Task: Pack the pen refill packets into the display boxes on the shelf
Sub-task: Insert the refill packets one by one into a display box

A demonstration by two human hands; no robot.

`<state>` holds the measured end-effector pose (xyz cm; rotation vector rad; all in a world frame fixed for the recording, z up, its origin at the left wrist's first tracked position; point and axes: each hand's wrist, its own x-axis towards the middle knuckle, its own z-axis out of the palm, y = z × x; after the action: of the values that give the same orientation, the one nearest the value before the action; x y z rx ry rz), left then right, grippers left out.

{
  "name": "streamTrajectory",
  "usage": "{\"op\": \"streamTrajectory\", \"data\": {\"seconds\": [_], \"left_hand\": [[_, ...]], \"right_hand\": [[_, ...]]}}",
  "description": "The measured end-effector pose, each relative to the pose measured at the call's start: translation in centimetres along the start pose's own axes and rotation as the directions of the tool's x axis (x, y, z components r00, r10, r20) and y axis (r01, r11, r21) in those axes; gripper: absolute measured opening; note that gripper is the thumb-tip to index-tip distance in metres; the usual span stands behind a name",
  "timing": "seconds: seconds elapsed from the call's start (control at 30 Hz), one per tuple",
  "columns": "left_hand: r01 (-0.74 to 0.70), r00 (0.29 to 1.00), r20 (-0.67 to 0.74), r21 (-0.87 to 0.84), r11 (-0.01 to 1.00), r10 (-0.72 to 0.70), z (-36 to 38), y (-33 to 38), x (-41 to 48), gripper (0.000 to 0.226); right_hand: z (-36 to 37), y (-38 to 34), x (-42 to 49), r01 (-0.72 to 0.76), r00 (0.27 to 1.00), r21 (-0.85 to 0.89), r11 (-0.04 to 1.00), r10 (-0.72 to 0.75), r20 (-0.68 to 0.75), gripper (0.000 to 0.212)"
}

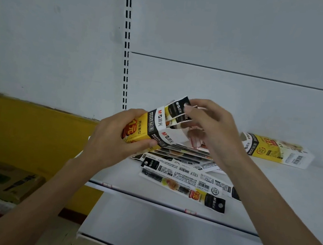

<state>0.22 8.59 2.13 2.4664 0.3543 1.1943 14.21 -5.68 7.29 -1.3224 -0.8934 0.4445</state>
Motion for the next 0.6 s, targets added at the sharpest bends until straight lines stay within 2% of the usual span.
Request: {"op": "streamTrajectory", "data": {"seconds": [0.1, 0.23, 0.33, 0.43, 0.53, 0.6], "left_hand": [[0.016, 1.000, -0.020, 0.018, 1.000, -0.016, -0.3, -0.1, 0.0, 0.072], [0.024, 0.999, 0.033, 0.019, 1.000, -0.025, 0.3, -0.2, -0.2, 0.076], [0.031, 0.998, 0.058, 0.030, 0.999, -0.032, 0.5, -0.3, -0.3, 0.080], [0.020, 0.998, 0.057, 0.035, 0.999, -0.022, 0.4, -0.3, -0.3, 0.084], [0.012, 0.998, 0.054, 0.038, 0.999, -0.014, 0.4, -0.2, -0.4, 0.083], [0.007, 0.999, 0.052, 0.050, 0.999, -0.009, 0.5, -0.2, -0.4, 0.082]], "right_hand": [[-0.9, -0.2, -0.3, 0.176, 0.980, -0.079, 0.981, -0.182, -0.081, 0.013], [0.1, 0.4, -0.8, 0.273, 0.960, -0.220, 0.937, -0.279, 0.005, 0.023], [0.6, 0.2, -1.1, 0.230, 0.973, -0.243, 0.942, -0.218, 0.074, 0.016], [0.5, 0.1, -0.8, 0.186, 0.982, -0.248, 0.951, -0.184, 0.029, 0.010], [0.6, 0.8, -0.3, 0.130, 0.988, -0.292, 0.947, -0.149, -0.044, 0.019], [1.1, 1.2, -0.4, 0.116, 0.990, -0.311, 0.943, -0.133, -0.037, 0.019]]}}
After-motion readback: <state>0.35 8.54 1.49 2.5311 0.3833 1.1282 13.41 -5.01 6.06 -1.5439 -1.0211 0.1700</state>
